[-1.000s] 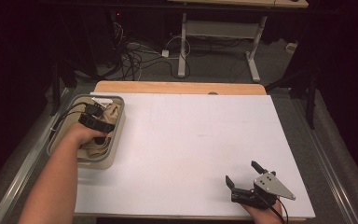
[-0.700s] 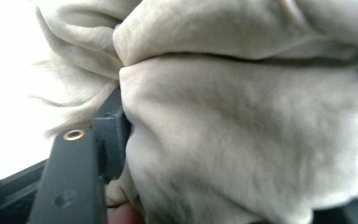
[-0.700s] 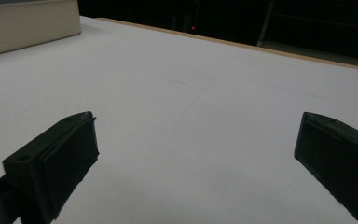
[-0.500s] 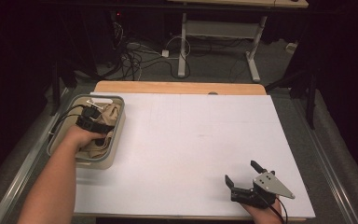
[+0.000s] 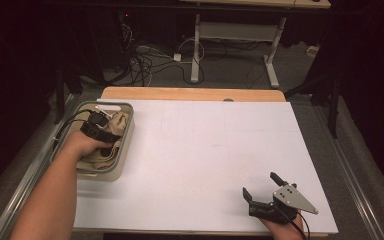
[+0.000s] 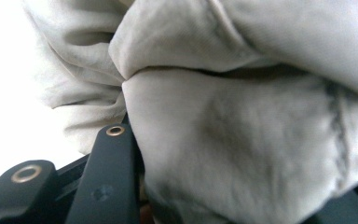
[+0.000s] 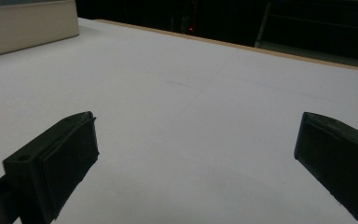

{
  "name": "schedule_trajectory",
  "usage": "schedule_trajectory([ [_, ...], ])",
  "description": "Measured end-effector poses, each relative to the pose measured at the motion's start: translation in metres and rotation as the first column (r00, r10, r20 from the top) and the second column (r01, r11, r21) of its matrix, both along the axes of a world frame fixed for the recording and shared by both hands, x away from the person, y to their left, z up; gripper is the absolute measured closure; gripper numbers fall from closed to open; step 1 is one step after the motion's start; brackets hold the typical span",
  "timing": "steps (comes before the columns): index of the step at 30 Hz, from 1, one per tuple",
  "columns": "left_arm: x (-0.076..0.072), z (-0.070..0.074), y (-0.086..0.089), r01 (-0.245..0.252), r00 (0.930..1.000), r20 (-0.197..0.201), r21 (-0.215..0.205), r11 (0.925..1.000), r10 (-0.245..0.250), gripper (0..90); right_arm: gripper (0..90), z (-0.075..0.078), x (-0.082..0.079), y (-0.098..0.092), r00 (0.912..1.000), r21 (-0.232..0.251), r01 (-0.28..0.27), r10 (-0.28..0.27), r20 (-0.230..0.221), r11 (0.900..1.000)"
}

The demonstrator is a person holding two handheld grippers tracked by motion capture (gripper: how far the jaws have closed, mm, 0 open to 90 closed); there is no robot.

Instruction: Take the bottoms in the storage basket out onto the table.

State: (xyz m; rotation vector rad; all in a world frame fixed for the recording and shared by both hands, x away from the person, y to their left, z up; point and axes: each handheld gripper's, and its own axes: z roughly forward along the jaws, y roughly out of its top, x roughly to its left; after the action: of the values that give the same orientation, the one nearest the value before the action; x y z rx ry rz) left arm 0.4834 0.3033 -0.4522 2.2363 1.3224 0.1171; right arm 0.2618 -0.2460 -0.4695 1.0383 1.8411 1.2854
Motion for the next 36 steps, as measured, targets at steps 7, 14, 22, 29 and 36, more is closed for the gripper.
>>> schedule_trajectory([
  [7, 0.000, 0.006, -0.003, 0.038, 0.9993, -0.006, 0.039, 0.9986, -0.037, 60.7, 0.5, 0.000, -0.001, -0.001, 1.0000, 0.004, 0.009, -0.009, -0.001, 1.000],
  [14, 0.000, 0.015, -0.004, 0.078, 0.9962, -0.045, 0.089, 0.9930, -0.075, 60.7, 0.5, 0.001, -0.002, -0.002, 0.9999, 0.002, 0.009, -0.009, 0.005, 1.000],
  [22, -0.001, 0.025, -0.008, 0.123, 0.9917, -0.060, 0.183, 0.9753, -0.114, 60.7, 0.5, 0.001, -0.002, -0.003, 0.9999, 0.004, 0.012, -0.012, 0.002, 1.000],
  [29, -0.001, 0.033, -0.012, 0.130, 0.9886, -0.106, 0.240, 0.9620, -0.107, 60.6, 0.5, 0.002, -0.002, -0.004, 0.9999, 0.009, 0.012, -0.012, 0.008, 1.000],
  [36, -0.001, 0.038, -0.014, 0.134, 0.9824, -0.160, 0.245, 0.9603, -0.096, 60.6, 0.5, 0.002, -0.003, -0.003, 0.9999, 0.004, 0.008, -0.009, 0.009, 1.000],
])
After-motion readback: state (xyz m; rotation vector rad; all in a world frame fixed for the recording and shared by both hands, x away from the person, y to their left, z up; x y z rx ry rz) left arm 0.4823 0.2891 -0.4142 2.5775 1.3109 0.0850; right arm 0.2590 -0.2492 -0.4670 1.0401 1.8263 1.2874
